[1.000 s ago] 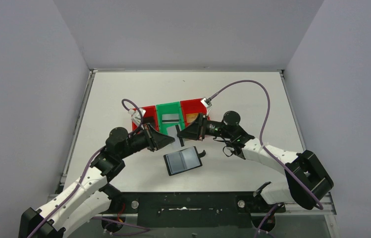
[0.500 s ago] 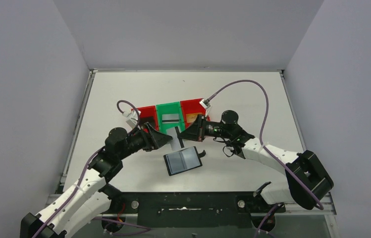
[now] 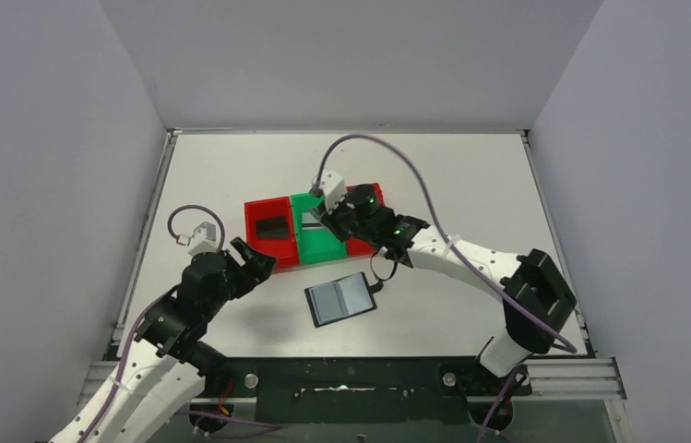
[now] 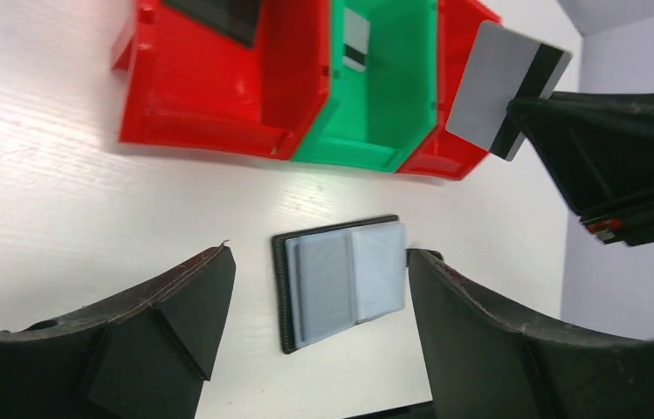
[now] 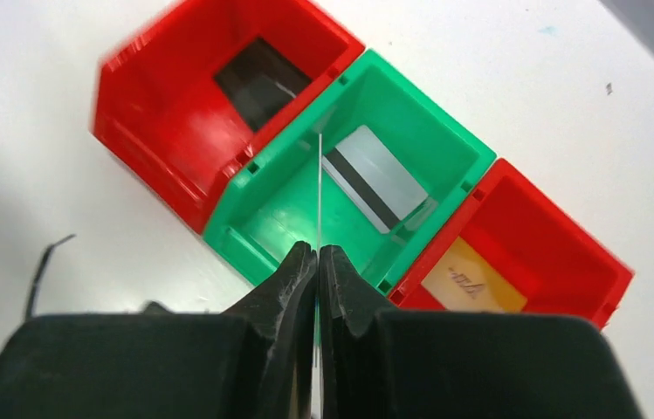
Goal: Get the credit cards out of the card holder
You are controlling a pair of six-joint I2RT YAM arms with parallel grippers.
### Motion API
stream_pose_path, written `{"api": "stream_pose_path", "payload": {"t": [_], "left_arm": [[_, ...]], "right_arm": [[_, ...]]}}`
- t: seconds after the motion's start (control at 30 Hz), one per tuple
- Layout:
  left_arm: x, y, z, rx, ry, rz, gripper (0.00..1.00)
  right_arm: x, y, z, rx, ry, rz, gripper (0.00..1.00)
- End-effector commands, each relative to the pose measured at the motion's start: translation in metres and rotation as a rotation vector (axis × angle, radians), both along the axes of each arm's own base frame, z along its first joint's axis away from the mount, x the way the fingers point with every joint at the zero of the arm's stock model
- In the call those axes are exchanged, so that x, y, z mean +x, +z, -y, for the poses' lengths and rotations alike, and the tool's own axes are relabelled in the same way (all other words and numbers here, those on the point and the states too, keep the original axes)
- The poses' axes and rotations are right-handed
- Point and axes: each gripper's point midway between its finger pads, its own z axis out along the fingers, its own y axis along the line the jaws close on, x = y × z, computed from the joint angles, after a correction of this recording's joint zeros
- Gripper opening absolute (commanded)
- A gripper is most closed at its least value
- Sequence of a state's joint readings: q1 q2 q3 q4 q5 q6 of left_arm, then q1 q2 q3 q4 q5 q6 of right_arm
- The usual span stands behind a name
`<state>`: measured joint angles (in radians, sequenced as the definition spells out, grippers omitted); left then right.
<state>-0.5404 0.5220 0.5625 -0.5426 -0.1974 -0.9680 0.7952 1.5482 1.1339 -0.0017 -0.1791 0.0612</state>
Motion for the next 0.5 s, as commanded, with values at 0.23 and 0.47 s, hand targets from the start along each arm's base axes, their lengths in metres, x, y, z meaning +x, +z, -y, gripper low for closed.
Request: {"api": "stream_pose_path", "payload": {"t": [0.23,0.47], "left_arm": [[-0.008,0.005,-0.033,0.049,0.141,-0.016,0.74],[-0.011,0.008,-0.04,0.05,0.167,-0.009,0.76]], "right_arm": [[0.034,-0.024,-0.014,-0.536,0.186,0.506,0.0],[0.036,-0.046,-0.035,-0.583,0.348,0.547,0.0]]}}
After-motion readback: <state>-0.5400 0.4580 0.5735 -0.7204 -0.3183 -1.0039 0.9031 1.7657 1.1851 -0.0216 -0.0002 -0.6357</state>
